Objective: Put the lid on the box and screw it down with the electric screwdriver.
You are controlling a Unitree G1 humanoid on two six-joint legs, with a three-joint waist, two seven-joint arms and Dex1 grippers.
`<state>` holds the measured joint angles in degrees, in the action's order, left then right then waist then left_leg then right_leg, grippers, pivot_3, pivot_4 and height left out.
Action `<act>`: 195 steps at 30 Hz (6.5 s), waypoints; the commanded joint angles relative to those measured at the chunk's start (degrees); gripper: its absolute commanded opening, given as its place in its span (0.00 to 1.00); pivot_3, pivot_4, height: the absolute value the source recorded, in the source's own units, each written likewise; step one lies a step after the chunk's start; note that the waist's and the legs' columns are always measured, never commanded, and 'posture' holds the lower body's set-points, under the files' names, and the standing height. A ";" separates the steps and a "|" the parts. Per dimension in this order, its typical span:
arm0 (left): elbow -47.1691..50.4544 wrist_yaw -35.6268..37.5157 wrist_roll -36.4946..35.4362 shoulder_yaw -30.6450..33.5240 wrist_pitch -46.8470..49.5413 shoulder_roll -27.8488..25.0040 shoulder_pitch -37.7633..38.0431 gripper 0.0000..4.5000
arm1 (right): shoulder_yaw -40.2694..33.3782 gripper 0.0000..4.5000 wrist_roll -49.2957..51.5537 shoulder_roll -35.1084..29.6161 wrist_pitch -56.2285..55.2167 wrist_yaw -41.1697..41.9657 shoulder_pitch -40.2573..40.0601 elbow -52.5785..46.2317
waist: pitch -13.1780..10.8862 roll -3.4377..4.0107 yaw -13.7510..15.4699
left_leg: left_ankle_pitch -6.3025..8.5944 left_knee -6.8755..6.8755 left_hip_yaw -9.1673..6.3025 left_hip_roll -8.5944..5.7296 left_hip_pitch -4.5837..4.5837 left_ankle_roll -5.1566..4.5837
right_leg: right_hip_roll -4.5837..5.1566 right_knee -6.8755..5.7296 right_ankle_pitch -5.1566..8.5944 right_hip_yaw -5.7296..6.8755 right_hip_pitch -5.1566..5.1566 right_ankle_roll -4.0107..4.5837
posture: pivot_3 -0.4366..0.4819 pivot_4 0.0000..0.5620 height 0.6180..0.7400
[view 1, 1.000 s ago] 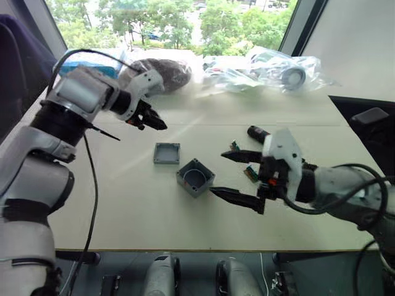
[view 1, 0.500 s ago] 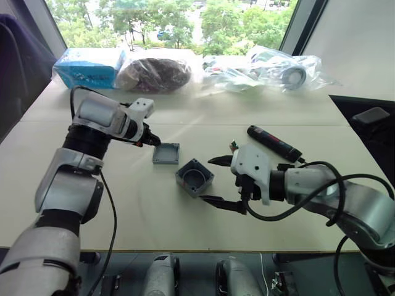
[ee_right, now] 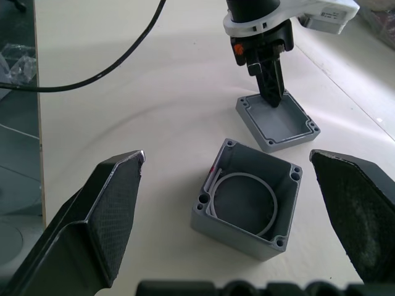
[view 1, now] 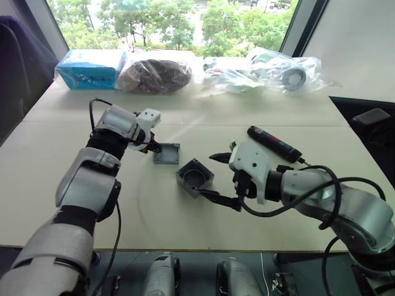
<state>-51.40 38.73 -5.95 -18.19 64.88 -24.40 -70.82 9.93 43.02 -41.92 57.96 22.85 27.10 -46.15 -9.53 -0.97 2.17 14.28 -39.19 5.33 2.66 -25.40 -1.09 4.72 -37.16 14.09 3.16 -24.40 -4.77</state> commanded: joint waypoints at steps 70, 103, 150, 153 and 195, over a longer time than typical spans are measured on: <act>44.93 6.45 -27.03 29.75 -15.95 -8.42 18.79 0.89 | -10.93 0.03 -7.40 15.41 -12.98 -5.64 9.45 22.61 | -0.13 0.02 -2.95 | -0.03 0.39 0.27 0.07 -0.07 0.06 | 0.00 0.17 -0.08 -0.10 -0.23 0.04 | 0.48 0.27 1.00; 50.63 20.51 -21.87 11.66 -18.48 -13.61 25.88 0.01 | 18.87 0.03 -95.91 7.91 -70.82 -15.73 -11.99 30.30 | -0.15 -0.05 -2.80 | -0.36 0.30 0.46 0.03 -0.03 0.68 | 0.00 0.15 0.06 -0.13 -0.17 0.00 | 0.48 0.27 1.00; 53.68 25.54 -3.34 -5.82 -32.10 -16.00 37.68 0.00 | 14.67 0.80 -98.66 11.31 -73.58 -10.48 -19.15 25.70 | 0.38 -0.04 -2.67 | -0.18 0.27 0.45 0.04 0.35 0.37 | -0.01 0.12 0.14 -0.14 0.24 0.11 | 0.48 0.27 1.00; 53.31 25.12 -2.60 -5.98 -31.53 -15.55 38.31 0.00 | 13.74 0.80 -98.07 11.04 -73.78 -9.58 -20.15 23.95 | 0.58 0.01 -2.52 | -0.15 0.27 0.45 0.04 0.45 0.33 | 0.01 0.14 0.19 -0.14 0.37 0.14 | 0.48 0.27 1.00; 56.22 24.88 -17.59 10.49 -24.87 -10.26 34.47 0.00 | 5.30 0.01 -81.05 9.31 -75.49 0.60 -26.29 20.23 | 0.34 0.01 -1.54 | 0.20 0.38 0.26 0.05 0.92 0.20 | 0.31 0.13 0.64 -0.10 0.72 0.36 | 0.48 0.27 1.00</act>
<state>3.94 63.42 -21.00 -10.97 39.15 -34.71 -33.94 16.36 -39.89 -33.01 -17.66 23.23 0.85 -24.51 -9.19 -0.96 0.63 14.48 -38.81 5.59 2.71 -24.50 -0.89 5.02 -37.03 14.74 3.07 -23.69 -4.41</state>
